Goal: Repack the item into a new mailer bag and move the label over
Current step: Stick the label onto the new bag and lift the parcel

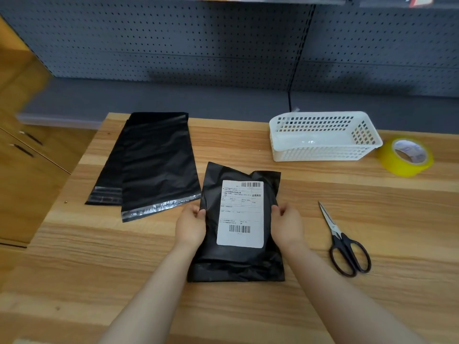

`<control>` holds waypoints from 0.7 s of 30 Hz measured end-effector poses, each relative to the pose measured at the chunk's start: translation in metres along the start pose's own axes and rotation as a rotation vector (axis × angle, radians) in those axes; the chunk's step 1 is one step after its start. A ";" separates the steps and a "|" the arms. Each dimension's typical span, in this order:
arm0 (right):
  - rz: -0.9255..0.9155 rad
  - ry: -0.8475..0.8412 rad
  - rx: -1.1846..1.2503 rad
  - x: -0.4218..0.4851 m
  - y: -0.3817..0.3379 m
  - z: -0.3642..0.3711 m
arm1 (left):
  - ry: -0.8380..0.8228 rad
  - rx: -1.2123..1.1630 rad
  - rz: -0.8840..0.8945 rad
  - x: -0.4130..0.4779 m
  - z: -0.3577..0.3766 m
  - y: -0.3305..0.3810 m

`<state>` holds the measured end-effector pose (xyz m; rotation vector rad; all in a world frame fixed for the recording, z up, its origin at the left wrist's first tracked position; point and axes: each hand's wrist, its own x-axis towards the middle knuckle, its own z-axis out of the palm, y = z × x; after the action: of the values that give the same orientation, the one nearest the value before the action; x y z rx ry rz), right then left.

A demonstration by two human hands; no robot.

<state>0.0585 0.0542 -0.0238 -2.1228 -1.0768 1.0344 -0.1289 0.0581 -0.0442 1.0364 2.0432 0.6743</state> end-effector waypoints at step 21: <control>-0.192 0.251 0.655 -0.056 -0.168 -0.152 | 0.116 -0.409 0.454 -0.070 -0.091 0.198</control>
<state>0.0913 0.0794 0.2057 -1.5346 -0.6780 0.8489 -0.0844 0.0947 0.1770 1.2386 1.6647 1.3491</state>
